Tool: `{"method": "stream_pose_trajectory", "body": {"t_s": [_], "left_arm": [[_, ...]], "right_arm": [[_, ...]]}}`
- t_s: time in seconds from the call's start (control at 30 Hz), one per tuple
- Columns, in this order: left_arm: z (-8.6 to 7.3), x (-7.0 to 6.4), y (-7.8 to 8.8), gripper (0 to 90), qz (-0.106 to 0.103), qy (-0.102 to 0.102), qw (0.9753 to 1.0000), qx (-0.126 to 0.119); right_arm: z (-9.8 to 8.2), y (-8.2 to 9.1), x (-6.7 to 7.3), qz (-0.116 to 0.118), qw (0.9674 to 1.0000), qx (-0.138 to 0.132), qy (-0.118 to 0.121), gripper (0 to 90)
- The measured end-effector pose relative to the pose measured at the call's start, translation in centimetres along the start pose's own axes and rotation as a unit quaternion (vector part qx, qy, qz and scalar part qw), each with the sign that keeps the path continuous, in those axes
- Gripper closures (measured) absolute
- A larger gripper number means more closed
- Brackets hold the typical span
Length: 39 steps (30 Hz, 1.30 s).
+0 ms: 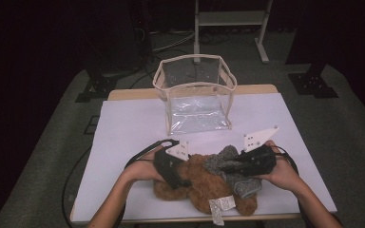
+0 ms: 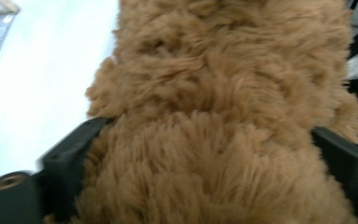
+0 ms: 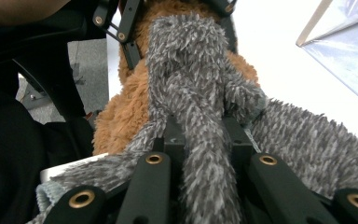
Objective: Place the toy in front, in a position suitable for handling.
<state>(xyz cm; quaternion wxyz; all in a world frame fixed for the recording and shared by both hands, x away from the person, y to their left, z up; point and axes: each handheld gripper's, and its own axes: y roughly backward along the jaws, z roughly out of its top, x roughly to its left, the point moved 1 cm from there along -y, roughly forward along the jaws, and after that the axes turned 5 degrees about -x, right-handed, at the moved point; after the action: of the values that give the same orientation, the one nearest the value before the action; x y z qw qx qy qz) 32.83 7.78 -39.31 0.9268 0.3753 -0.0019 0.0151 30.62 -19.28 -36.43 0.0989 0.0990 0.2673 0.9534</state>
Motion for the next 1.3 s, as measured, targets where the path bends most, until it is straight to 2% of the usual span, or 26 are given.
{"method": "stream_pose_trajectory", "body": {"t_s": [0.1,0.23,0.3,0.4,0.47,0.53,0.6,0.63,0.67,0.7,0.77,0.9,1.07,1.2,1.3], "left_arm": [[0.1,-0.2,0.3,31.2,0.014,-0.011,0.9998,-0.003],[0.1,0.1,1.1,41.2,0.039,-0.013,0.9989,-0.022],[0.2,0.4,1.6,43.4,0.065,-0.024,0.9974,-0.021],[0.4,1.1,2.5,44.4,0.086,-0.021,0.9957,-0.027],[0.5,1.4,2.9,44.2,0.103,-0.028,0.9939,-0.025],[0.2,1.4,3.2,43.7,0.106,-0.027,0.9935,-0.031],[-0.3,1.1,3.1,41.9,0.096,-0.027,0.9944,-0.034],[-0.6,1.0,2.9,40.6,0.092,-0.02,0.9949,-0.036],[-1.1,0.7,2.6,39.7,0.09,-0.009,0.9952,-0.038],[-1.4,0.6,2.6,38.4,0.088,-0.006,0.9953,-0.038],[-2.2,0.2,2.9,37.7,0.087,0.002,0.9946,-0.056],[-2.5,-0.3,3.1,37.6,0.092,0.004,0.9938,-0.062],[-2.1,-0.2,2.9,37.6,0.1,0.017,0.9932,-0.057],[-1.7,-0.3,2.7,37.5,0.105,0.018,0.993,-0.051],[-1.7,-0.4,2.6,37.3,0.104,0.019,0.993,-0.052]], "right_arm": [[0.0,0.2,-0.5,-0.003,0.9999,-0.008,-0.006,75.0],[0.5,0.4,-1.4,-0.014,0.9996,-0.022,-0.009,74.7],[1.1,0.5,-1.7,-0.017,0.9996,-0.022,-0.008,74.6],[2.4,0.2,-2.1,-0.027,0.9995,-0.015,0.001,74.5],[3.3,0.0,-2.6,-0.033,0.9993,-0.015,0.007,74.6],[4.1,-0.2,-2.9,-0.037,0.9991,-0.019,0.009,74.6],[4.6,-0.5,-3.3,-0.046,0.9986,-0.023,0.012,74.5],[4.6,-0.7,-3.3,-0.046,0.9986,-0.022,0.01,74.4],[4.4,-1.1,-3.4,-0.046,0.9987,-0.017,0.012,74.3],[4.0,-1.6,-3.3,-0.049,0.9987,-0.007,0.014,74.2],[3.2,-2.0,-3.0,-0.041,0.999,-0.007,0.014,74.1],[2.0,-1.2,-2.3,-0.04,0.9989,-0.021,0.012,73.8],[1.3,0.6,-1.8,-0.065,0.9977,-0.017,0.008,73.7],[2.7,0.2,-1.1,-0.066,0.9973,-0.008,0.032,73.7],[4.2,-2.0,-0.6,-0.047,0.9976,0.002,0.052,73.5]]}}
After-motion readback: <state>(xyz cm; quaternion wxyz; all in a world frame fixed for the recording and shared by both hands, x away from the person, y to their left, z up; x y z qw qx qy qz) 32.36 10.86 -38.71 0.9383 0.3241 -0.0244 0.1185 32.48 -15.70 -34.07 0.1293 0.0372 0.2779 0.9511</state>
